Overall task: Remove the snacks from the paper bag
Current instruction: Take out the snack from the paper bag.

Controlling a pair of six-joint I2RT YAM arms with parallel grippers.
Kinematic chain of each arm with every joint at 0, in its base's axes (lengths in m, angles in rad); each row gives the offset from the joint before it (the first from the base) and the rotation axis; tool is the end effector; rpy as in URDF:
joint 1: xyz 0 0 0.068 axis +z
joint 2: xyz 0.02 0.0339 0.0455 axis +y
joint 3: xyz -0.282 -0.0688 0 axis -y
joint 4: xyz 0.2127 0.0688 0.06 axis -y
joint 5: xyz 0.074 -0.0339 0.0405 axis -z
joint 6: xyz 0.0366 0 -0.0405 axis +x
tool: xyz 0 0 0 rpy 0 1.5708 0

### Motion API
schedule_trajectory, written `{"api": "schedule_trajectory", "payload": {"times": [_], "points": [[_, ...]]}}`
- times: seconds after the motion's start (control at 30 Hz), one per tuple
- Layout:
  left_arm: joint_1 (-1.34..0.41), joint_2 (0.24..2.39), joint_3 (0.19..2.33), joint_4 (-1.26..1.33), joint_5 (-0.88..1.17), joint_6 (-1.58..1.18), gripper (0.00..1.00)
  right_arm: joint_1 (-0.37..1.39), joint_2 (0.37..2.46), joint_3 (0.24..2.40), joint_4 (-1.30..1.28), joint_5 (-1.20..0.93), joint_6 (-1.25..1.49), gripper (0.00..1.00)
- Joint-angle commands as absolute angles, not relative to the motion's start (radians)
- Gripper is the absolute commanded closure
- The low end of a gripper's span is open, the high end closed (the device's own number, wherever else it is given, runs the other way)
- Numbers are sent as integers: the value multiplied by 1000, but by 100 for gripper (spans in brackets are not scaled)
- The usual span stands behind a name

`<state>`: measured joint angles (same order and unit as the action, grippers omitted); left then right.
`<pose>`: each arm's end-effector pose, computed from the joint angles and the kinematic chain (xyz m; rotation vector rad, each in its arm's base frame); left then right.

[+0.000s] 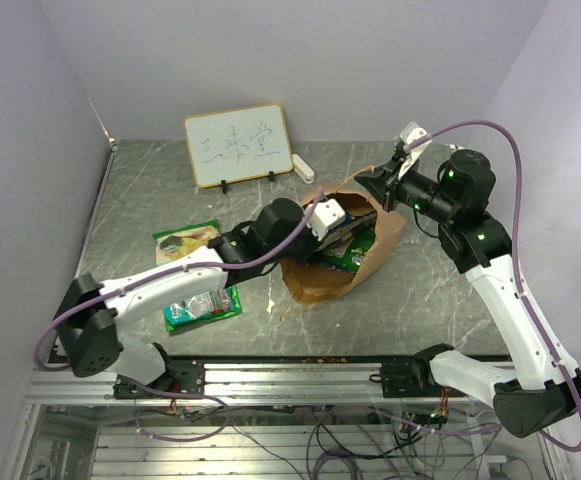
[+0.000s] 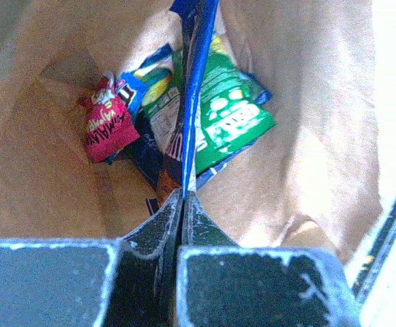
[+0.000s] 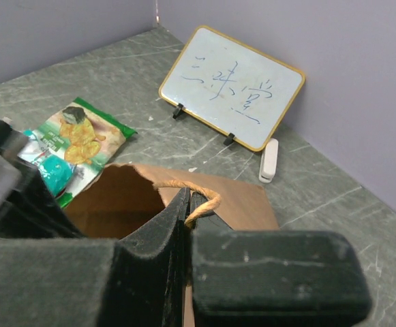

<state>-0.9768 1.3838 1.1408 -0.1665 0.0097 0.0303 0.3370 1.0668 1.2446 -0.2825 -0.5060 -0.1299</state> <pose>0.1620 -0.2405 0.3536 0.9872 1.7785 -0.6170 0.1715 0.0789 0.4460 -0.7558 1.5172 0.5782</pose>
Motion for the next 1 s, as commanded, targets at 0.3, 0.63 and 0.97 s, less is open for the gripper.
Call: {"api": "schedule_trajectory", "payload": {"times": [0.3, 0.63, 0.97], "points": [[-983, 1088, 1338, -559, 66, -147, 93, 339, 1034, 1190, -208, -459, -147, 100], [-983, 959, 1432, -752, -216, -416, 93, 340, 1043, 1190, -213, -463, -156, 100], [-973, 1169, 1675, -1254, -772, -941, 93, 340, 1050, 1185, -216, -475, -154, 100]]}}
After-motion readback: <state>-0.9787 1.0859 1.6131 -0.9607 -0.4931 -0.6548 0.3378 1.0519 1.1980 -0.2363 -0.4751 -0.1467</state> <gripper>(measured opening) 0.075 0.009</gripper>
